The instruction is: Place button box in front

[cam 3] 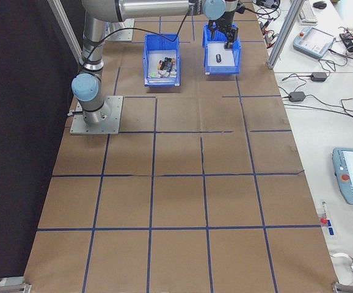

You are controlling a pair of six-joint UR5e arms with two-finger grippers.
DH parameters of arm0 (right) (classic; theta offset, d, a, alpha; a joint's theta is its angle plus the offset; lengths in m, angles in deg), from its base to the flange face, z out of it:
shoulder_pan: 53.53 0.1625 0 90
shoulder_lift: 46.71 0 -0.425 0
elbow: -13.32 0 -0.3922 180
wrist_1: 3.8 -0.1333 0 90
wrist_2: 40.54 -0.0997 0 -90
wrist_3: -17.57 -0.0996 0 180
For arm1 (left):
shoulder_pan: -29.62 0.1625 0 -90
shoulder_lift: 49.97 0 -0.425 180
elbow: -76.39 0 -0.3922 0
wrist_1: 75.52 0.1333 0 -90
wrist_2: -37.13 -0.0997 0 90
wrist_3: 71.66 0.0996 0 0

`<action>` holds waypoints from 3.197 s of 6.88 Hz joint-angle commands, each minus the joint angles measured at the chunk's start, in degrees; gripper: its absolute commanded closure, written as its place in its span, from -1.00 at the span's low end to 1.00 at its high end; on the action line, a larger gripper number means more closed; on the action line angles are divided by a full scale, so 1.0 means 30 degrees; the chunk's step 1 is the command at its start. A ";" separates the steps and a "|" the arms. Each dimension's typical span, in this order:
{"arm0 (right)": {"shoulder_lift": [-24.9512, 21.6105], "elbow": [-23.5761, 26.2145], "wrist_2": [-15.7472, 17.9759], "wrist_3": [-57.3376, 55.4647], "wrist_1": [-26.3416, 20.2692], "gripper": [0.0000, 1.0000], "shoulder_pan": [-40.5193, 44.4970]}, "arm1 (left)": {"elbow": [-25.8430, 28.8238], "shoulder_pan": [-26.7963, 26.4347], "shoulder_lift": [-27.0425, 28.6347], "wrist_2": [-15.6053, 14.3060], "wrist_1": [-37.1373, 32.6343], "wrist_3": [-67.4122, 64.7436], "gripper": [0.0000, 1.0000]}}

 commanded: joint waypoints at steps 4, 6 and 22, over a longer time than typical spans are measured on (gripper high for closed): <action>0.3693 -0.3028 0.0010 0.4291 0.0134 -1.00 0.4781 | -0.3594 -0.3431 0.0503 0.1687 0.6064 -0.9551 -0.99; 0.4892 -0.3028 0.0069 0.4820 0.1064 -1.00 0.6163 | -0.3594 -0.3752 0.1088 0.2016 0.6829 -1.0499 -0.99; 0.3002 -0.0136 0.3639 0.9177 0.2009 0.97 0.2783 | -0.4707 -0.5248 0.5486 0.2309 1.2720 -1.2553 0.68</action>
